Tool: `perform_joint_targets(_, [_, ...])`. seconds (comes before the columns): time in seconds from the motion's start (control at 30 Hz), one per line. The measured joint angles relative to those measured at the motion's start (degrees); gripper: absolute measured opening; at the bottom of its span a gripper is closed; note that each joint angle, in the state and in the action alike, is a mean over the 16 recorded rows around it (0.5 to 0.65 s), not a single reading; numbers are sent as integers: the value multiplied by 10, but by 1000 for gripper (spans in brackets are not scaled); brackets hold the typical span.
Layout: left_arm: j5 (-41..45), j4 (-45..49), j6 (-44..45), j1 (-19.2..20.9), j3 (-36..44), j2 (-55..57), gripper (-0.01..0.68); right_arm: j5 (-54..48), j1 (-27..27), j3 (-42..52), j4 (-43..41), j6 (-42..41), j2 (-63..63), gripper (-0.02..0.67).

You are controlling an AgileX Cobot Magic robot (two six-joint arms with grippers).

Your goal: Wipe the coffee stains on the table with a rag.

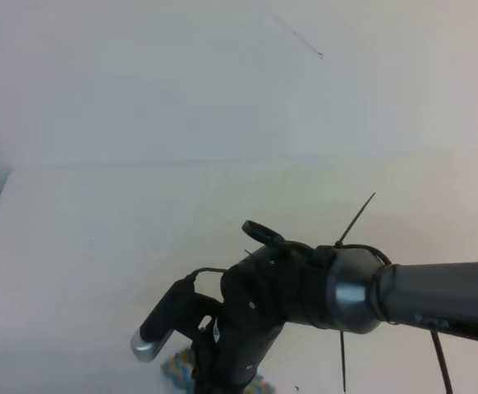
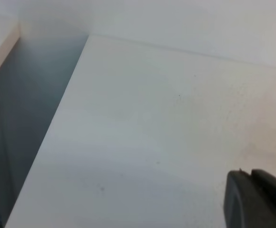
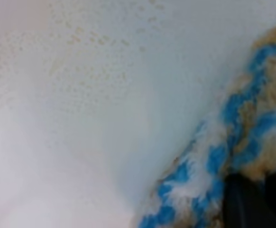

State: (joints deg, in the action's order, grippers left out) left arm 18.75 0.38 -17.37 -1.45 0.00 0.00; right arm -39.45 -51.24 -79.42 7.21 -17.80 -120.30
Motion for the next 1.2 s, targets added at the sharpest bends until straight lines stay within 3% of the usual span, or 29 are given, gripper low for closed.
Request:
perform_joint_targets(0.27, [0, 0, 0, 0, 0, 0, -1, 20, 53, 0, -160, 94, 0, 0])
perform_joint_targets(0.43, [0, 0, 0, 0, 0, 0, -1, 54, 78, -1, -204, 124, -3, 0])
perform_joint_targets(0.7, [0, 0, 0, 0, 0, 0, -1, 88, 55, -21, -144, 101, -19, 0])
perform_joint_targets(1.0, [0, 0, 0, 0, 0, 0, -1, 22, -9, -101, -40, 48, -34, 0])
perform_joint_targets(1.2, [0, 0, 0, 0, 0, 0, -1, -10, -23, -133, -54, 77, -11, 0])
